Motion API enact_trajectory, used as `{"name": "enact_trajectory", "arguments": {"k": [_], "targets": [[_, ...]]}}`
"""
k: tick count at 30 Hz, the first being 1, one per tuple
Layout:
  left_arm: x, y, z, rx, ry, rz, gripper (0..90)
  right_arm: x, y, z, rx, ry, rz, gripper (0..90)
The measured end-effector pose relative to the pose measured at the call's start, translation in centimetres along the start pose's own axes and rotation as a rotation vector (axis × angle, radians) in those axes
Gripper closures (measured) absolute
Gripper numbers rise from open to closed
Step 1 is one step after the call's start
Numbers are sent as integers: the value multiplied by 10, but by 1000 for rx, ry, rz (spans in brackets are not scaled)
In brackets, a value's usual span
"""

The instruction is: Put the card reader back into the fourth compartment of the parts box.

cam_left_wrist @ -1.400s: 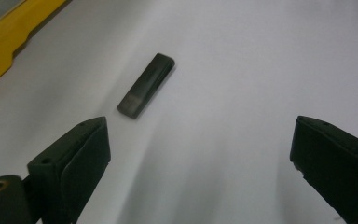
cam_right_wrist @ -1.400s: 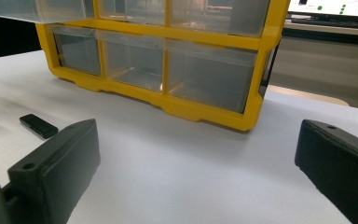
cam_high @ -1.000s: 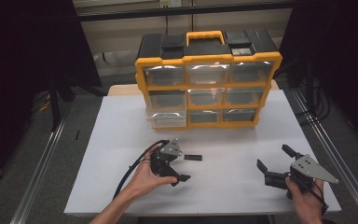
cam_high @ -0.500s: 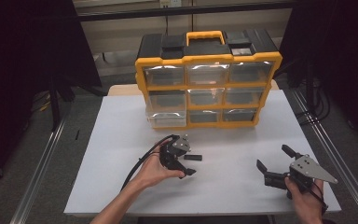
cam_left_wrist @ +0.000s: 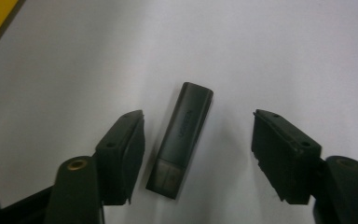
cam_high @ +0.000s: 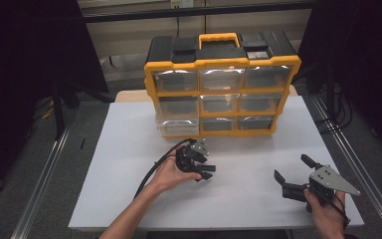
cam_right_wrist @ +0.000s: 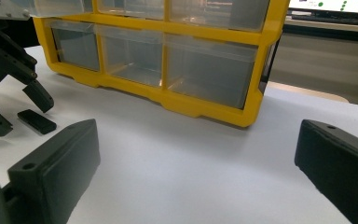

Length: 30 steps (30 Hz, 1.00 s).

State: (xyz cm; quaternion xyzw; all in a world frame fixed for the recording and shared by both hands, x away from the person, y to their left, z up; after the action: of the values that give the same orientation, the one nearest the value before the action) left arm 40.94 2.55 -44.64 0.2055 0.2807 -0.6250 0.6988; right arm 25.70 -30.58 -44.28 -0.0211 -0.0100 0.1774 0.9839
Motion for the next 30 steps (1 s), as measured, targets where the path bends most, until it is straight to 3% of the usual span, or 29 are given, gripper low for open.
{"name": "enact_trajectory", "arguments": {"k": [4, 14, 21, 30], "targets": [[0, 2, -2, 2, 11, -12, 418, 0, 0, 0, 1, 0, 1, 0], [-1, 0, -2, -14, 28, 14, 485, 0, 0, 0, -2, 3, 3, 0], [-3, 2, -1, -28, 45, 10, 610, 0, 0, -1, 0, 5, 2, 0], [-2, 2, 3, -5, 84, -12, 666, 1, 0, -1, -5, 6, 1, 0]]}}
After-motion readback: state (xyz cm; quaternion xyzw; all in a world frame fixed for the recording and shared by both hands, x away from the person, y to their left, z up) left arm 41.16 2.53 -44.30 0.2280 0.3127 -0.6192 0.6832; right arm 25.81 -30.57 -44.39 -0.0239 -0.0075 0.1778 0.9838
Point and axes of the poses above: each handheld gripper's, and its own axes: x roughly forward along the jaws, z roughly out of its top, y roughly to its left, the point moved 1 cm from there along x, roughly forward along the jaws, and after that the axes turned 13 degrees about -y, right-handed, at the moved point
